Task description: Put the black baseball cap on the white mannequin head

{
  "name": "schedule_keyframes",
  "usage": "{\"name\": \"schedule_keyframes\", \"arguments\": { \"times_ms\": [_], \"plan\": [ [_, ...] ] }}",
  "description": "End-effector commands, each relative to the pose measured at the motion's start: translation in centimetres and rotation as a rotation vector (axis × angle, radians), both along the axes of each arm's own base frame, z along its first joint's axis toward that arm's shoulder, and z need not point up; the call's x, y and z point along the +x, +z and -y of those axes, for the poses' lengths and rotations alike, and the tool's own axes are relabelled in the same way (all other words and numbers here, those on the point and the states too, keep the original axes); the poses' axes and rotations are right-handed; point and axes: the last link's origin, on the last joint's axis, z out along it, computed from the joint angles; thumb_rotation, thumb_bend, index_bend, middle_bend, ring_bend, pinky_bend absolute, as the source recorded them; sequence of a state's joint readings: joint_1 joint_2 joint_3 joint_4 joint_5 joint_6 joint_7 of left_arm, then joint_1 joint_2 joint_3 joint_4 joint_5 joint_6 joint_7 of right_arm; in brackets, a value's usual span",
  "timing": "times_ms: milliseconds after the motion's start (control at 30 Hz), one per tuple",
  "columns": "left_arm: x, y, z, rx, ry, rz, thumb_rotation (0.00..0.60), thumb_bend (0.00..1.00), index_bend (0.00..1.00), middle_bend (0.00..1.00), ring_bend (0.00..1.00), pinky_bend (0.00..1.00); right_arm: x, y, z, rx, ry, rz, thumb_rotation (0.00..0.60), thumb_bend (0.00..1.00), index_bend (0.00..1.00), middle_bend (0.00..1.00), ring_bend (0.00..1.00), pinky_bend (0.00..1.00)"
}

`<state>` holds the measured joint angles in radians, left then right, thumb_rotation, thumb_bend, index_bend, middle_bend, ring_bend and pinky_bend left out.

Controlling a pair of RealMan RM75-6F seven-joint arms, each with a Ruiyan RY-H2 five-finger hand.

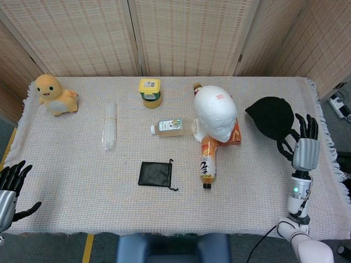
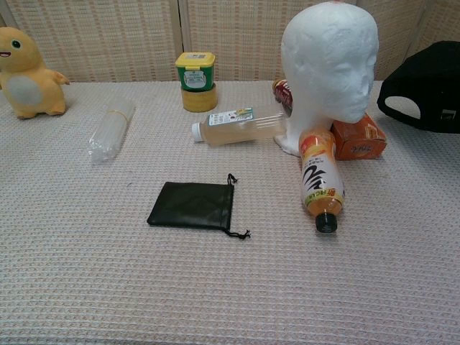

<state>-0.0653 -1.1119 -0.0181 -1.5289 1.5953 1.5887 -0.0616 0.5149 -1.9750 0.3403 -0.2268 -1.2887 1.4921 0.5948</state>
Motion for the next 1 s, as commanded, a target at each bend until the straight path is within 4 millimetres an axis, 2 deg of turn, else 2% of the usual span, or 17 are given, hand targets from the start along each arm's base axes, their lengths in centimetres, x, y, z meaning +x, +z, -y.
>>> {"name": "schedule_keyframes", "arguments": {
  "times_ms": [33, 167, 333, 400, 467, 567, 800, 900, 1000],
  "plan": [
    [-0.1, 0.1, -0.1, 0.006, 0.004, 0.001, 0.6, 0.2, 0.03, 0.0, 0.0, 0.03, 1.2, 1.7, 1.5, -0.067, 0.034, 0.019, 0.6, 0.37, 0.82, 0.14, 0.0, 0.0],
    [-0.3, 0.3, -0.2, 0.015, 0.016, 0.0, 0.6, 0.2, 0.03, 0.0, 0.0, 0.03, 3.2, 3.0, 3.0, -0.123, 0.083, 0.02, 0.6, 0.37, 0.82, 0.14, 0.0, 0.0],
    [-0.4, 0.3, -0.3, 0.014, 0.018, -0.001, 0.6, 0.2, 0.03, 0.0, 0.0, 0.03, 4.3, 3.7, 4.0, -0.151, 0.102, 0.025, 0.6, 0.36, 0.82, 0.14, 0.0, 0.0],
    [-0.5, 0.2, -0.4, 0.012, 0.025, -0.007, 0.6, 0.2, 0.04, 0.0, 0.0, 0.03, 6.0, 4.6, 5.2, -0.185, 0.131, 0.037, 0.6, 0.37, 0.82, 0.14, 0.0, 0.0],
    [-0.8, 0.1, -0.7, 0.014, 0.038, -0.015, 0.6, 0.2, 0.03, 0.0, 0.0, 0.03, 9.2, 5.7, 7.1, -0.227, 0.194, 0.049, 0.6, 0.37, 0.82, 0.14, 0.0, 0.0],
    [-0.9, 0.1, -0.8, 0.019, 0.046, -0.02, 0.6, 0.2, 0.03, 0.0, 0.0, 0.03, 12.3, 5.9, 8.0, -0.237, 0.25, 0.054, 0.6, 0.37, 0.82, 0.14, 0.0, 0.0],
    [-1.0, 0.1, -1.0, 0.027, 0.052, -0.025, 0.6, 0.2, 0.03, 0.0, 0.0, 0.03, 19.0, 4.4, 8.3, -0.195, 0.359, 0.023, 0.6, 0.36, 0.82, 0.14, 0.0, 0.0],
    [-1.0, 0.2, -1.0, 0.026, 0.052, -0.023, 0.6, 0.2, 0.03, 0.0, 0.0, 0.03, 20.3, 3.2, 8.0, -0.163, 0.377, 0.008, 0.6, 0.36, 0.82, 0.14, 0.0, 0.0],
    [-0.9, 0.3, -0.9, 0.024, 0.049, -0.017, 0.6, 0.2, 0.03, 0.0, 0.0, 0.03, 20.8, 1.8, 7.3, -0.126, 0.387, -0.014, 0.6, 0.37, 0.82, 0.14, 0.0, 0.0]
  ]
}}
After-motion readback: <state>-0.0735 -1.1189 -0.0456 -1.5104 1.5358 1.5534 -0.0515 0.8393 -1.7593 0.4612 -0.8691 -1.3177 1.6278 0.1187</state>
